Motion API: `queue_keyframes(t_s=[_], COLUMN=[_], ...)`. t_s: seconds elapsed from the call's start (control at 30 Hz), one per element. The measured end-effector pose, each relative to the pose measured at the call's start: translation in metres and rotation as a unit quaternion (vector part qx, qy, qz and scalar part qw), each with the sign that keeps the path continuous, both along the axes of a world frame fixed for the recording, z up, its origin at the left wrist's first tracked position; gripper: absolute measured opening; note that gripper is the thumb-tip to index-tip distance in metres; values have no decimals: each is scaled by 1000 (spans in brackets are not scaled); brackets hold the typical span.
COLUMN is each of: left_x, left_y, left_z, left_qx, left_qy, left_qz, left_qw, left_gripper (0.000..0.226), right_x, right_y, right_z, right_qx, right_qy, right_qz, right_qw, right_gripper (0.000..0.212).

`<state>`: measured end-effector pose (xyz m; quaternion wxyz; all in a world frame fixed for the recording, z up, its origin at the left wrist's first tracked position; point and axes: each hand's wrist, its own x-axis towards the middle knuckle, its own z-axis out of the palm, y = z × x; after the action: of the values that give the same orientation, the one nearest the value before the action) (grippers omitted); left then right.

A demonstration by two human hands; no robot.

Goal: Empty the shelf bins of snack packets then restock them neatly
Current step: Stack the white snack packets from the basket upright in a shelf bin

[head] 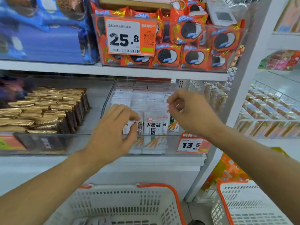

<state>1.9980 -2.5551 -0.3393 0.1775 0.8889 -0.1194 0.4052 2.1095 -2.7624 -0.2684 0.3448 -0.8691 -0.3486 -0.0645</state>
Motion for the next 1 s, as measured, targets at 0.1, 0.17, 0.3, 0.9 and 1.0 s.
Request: queue_keyframes(t_s=[0.1,0.17,0.3,0.9,1.0], left_x=[-56,-80,-130,-198,-201], left_y=[10,23,58,75,71], left_z=[-39,-78,-175,-393,-390], left_qx=[-39,-30,-73,-390,-385], left_qy=[112,286,639,597,596], left_qz=[-13,18,74,300,294], left_qw=[993,957,762,634,640], left_gripper=[8,4,13,97,72], right_x=[-51,-74,-120,-193,-190], right_y=[33,62,97,157,158], right_z=[-38,-89,-225,-464,-472], right_qx=[-51,-183,-411,-237,-210], right_qy=[87,170,264,403,423], right_qz=[151,221,230,48,1], right_qw=[983,943,842,883,881], right_gripper=[9,21,51,91,68])
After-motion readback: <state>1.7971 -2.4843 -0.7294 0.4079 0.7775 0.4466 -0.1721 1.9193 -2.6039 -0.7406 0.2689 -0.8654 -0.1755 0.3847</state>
